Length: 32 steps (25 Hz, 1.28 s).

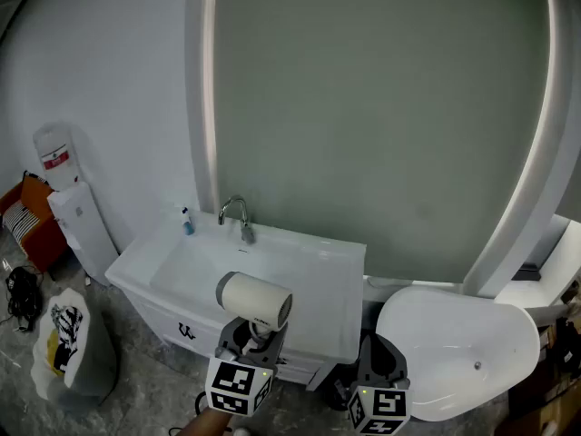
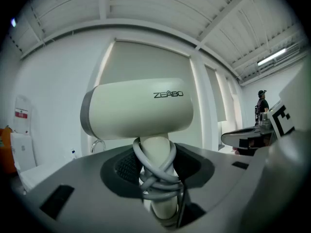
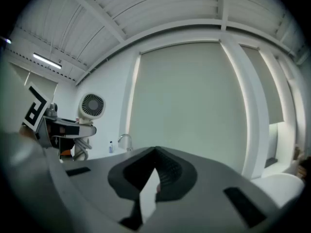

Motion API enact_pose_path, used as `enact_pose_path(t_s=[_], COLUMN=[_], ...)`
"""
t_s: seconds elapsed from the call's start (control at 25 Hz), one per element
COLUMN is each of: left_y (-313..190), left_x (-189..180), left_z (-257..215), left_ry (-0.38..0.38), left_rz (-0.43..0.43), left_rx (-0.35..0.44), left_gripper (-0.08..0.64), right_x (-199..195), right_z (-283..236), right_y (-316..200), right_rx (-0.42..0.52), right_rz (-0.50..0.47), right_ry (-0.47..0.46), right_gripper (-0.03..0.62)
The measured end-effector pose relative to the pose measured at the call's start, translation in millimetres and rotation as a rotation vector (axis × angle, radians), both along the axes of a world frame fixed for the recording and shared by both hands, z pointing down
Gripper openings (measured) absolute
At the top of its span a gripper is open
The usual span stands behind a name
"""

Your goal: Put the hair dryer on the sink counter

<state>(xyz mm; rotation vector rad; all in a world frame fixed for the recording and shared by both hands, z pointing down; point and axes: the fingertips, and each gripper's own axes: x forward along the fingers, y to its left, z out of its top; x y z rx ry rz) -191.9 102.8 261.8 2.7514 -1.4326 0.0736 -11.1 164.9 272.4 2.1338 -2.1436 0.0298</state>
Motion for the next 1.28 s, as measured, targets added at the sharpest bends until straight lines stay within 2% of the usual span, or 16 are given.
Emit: enact_pose_path(t_s=[0.2, 0.4, 0.84, 1.0, 1.28], left_y=[-0.6, 2.5, 24.4, 32.2, 25.0], left_x=[-0.3, 3.1, 48.6, 62.0, 75.1], left_z=[-1.9, 0.0, -4.4, -9.9, -7.9], left_ry=[-0.001, -0.003, -0.018, -0.038, -0.046], left_rz=[-0.006, -0.007, -0.032, -0.046, -0.043], left_rx=[0.005, -0.01, -0.01, 0.018, 0.017], left_gripper=[0.179, 0.179, 0.179, 0.179, 0.18], right_x=[0.1, 6.5, 44.5, 60.7, 67.9], right_z=[0.6, -7.4, -0.3, 2.1, 5.9], right_y=[1.8, 6.9, 26.8, 30.9, 23.6], right_rx=[-0.001, 0.038, 0.032, 0.039, 0.036], right_rz=[-0.002, 0.018, -0.034, -0.041, -0.053], right_ry=[-0.003, -0.002, -0.025, -0.043, -0.05], right_gripper=[0.021, 0.02, 0.021, 0.021, 0.021])
